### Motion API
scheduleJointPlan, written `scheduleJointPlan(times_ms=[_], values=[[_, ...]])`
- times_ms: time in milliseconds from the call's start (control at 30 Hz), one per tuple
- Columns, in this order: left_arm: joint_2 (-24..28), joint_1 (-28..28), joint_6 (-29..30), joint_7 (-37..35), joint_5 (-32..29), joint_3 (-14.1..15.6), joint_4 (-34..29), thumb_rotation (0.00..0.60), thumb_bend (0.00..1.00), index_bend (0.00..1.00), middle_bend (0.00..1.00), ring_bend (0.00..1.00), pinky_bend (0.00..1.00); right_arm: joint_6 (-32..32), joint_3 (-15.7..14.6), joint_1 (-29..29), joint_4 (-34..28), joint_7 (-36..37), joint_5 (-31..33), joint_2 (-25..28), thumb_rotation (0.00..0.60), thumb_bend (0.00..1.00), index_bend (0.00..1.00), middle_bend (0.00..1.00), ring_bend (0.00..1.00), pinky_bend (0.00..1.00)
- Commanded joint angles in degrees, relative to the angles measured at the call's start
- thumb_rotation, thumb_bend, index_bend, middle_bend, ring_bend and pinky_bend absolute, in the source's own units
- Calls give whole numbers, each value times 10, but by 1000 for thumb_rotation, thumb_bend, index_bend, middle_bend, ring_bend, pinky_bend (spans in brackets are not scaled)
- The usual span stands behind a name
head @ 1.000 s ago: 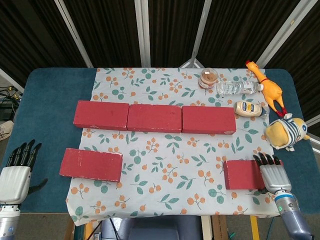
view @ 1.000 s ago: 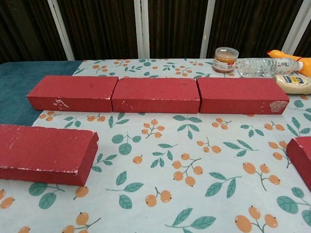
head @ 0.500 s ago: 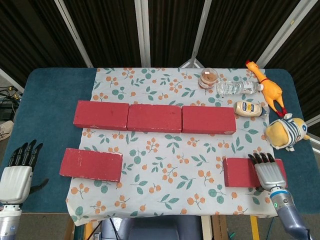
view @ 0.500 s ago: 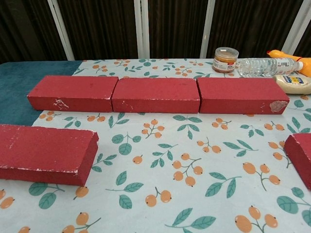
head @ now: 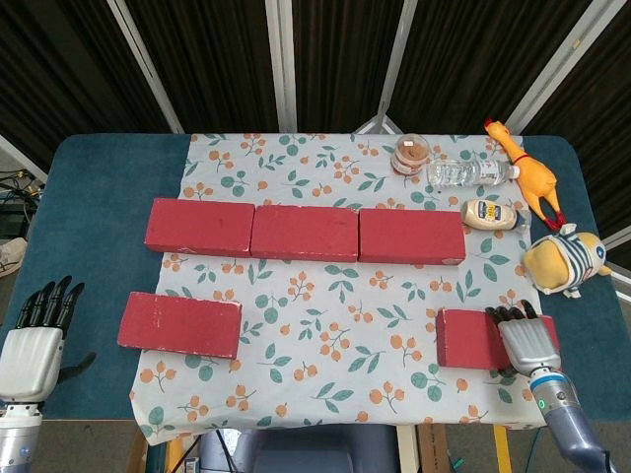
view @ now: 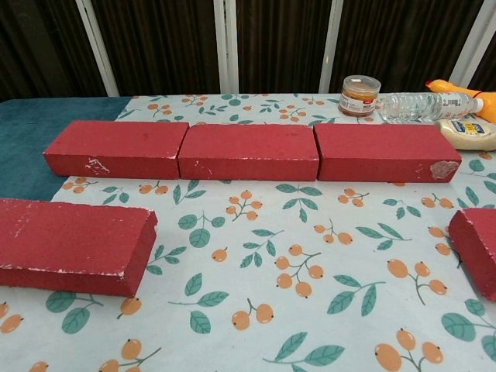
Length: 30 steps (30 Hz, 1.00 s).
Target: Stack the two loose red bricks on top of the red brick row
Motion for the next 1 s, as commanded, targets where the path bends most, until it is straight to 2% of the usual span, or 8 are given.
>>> scheduleJointPlan(times_ms=[33, 133, 267, 433, 600, 733, 833, 1000], values=[[2, 1, 2, -3, 0, 0, 0, 600, 8, 0, 0, 0, 108, -1, 4, 2, -20, 15, -7, 18, 600, 131, 275, 311, 208, 0], [3, 1, 3, -6, 1, 0, -1, 600, 7, 0, 0, 0, 108, 10, 14, 6, -44, 22, -17, 39, 600, 131, 276, 311, 208, 0], [3, 0, 0, -9, -1, -1, 0, 600, 8, 0, 0, 0, 108, 18, 42, 25, -109, 19, -23, 89, 600, 131, 275, 311, 208, 0], [2, -5, -9, -10, -13, -7, 3, 600, 7, 0, 0, 0, 108, 6, 97, 100, -183, -73, 58, 142, 600, 131, 275, 311, 208, 0], [0, -11, -20, -5, -33, -15, 6, 600, 8, 0, 0, 0, 108, -18, 146, 228, -222, -196, 239, 142, 600, 131, 278, 314, 214, 0], [-3, -16, -31, 1, -49, -20, 8, 600, 8, 0, 0, 0, 108, 9, 166, 352, -204, -303, 404, 97, 600, 131, 279, 319, 214, 0], [-4, -20, -37, 4, -63, -25, 9, 600, 8, 0, 0, 0, 108, 54, 176, 448, -164, -384, 531, 37, 600, 131, 279, 323, 214, 0], [-5, -24, -40, 5, -80, -35, 12, 600, 8, 0, 0, 0, 108, 108, 192, 567, -63, -487, 702, -62, 600, 132, 284, 333, 223, 0]])
